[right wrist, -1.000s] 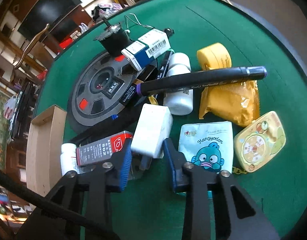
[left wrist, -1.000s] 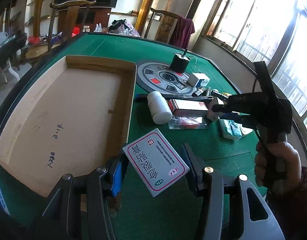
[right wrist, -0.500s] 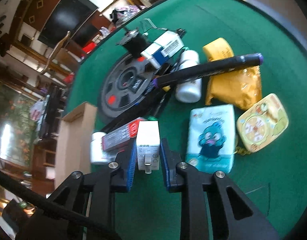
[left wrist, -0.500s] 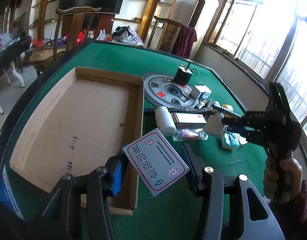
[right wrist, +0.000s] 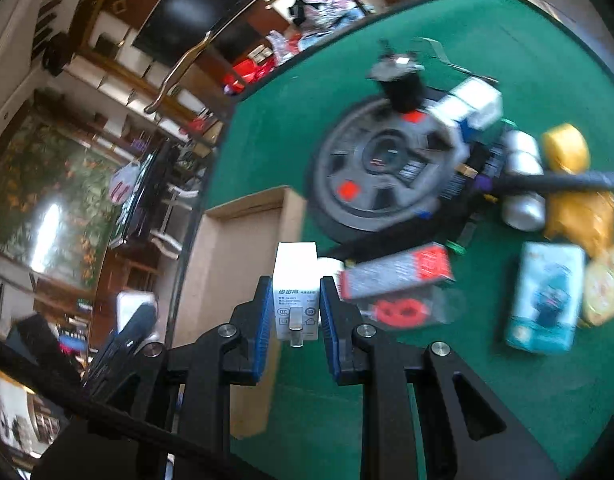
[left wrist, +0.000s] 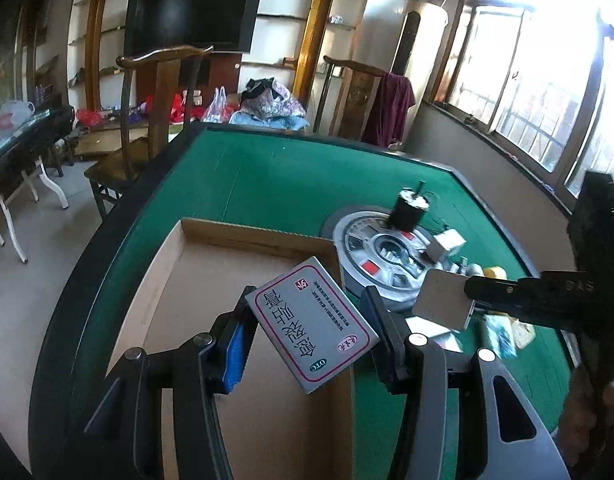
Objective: Organize objects
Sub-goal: 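Carry the medicine box and charger into the cardboard tray and release both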
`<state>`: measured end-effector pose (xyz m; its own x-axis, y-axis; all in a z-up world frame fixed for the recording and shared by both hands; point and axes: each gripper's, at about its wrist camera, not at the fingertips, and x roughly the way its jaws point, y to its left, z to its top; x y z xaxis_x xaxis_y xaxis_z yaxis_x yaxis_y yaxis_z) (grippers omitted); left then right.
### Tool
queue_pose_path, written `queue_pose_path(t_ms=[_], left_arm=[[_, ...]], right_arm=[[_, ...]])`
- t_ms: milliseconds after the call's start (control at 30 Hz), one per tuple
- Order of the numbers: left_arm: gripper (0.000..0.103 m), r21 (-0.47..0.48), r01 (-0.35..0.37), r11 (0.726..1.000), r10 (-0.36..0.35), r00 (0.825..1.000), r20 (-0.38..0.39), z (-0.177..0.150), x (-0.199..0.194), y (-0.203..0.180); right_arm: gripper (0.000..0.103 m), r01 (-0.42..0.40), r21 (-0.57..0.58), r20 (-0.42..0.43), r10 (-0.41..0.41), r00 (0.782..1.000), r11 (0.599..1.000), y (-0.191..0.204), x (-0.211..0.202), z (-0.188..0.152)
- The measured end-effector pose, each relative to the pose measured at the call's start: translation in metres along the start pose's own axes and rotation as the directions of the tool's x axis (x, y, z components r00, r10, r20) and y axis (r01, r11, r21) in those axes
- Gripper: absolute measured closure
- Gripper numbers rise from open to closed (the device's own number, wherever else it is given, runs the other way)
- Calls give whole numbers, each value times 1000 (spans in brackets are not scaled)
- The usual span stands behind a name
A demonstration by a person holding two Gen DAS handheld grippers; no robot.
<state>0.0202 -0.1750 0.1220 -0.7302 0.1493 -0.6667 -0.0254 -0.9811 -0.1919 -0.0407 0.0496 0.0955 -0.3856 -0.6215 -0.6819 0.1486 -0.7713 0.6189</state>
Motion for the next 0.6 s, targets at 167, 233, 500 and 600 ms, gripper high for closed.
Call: queue_pose_path(t_ms=[167, 233, 500, 600], left_arm=[[57, 13, 0, 1000, 0, 999, -37, 17, 40, 11], [57, 26, -8, 1000, 9, 999, -52, 20, 54, 14], [57, 29, -77, 997, 80, 988, -134, 17, 111, 30], [57, 8, -77, 997, 77, 984, -158, 15, 122, 36]], right_arm=[[83, -7, -30, -28, 6, 1000, 1000, 24, 35, 17], [83, 10, -40, -28, -11, 1000, 999, 30, 48, 22], [83, 79, -38, -61, -81, 995, 996, 33, 112, 38], [83, 91, -35, -78, -93, 993, 995, 30, 125, 38]])
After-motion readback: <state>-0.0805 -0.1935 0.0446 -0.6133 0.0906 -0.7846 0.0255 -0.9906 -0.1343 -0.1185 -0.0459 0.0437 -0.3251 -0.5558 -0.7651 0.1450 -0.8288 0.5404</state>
